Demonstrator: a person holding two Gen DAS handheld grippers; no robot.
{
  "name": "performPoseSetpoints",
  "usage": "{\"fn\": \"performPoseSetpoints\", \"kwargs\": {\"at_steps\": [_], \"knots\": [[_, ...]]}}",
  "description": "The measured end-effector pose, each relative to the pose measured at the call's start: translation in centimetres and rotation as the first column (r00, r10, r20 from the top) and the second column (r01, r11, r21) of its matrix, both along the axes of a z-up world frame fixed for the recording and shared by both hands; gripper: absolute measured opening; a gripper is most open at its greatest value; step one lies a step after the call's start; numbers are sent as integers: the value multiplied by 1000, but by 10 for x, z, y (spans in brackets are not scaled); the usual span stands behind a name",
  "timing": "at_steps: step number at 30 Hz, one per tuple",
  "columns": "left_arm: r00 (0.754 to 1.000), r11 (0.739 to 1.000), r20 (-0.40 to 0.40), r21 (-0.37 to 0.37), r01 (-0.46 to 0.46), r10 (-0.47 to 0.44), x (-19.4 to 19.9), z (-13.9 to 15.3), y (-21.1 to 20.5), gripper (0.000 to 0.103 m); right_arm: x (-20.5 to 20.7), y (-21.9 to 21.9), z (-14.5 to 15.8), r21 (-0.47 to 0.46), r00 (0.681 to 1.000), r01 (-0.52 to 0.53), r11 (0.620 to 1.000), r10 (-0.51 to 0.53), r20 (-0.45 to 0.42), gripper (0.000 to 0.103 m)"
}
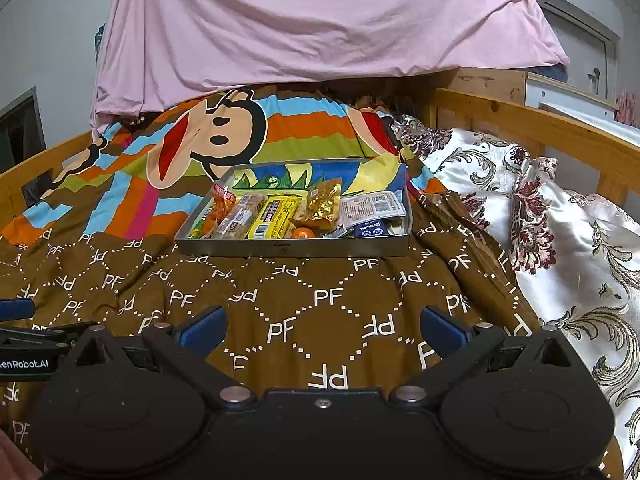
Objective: Organize snacks
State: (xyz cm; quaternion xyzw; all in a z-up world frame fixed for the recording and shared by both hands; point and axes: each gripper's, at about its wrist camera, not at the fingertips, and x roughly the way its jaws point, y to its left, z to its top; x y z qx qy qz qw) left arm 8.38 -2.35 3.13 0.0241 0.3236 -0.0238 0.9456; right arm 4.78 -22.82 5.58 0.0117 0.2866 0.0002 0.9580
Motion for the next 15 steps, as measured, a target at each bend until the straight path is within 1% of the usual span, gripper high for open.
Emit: {"fn": "performPoseSetpoints", "kwargs": {"at_steps": [15], "knots": [[1000, 1000, -3, 2, 1, -1, -1, -2, 0, 103, 0, 0, -1, 0, 1000, 0, 1000, 0, -4, 102]]}}
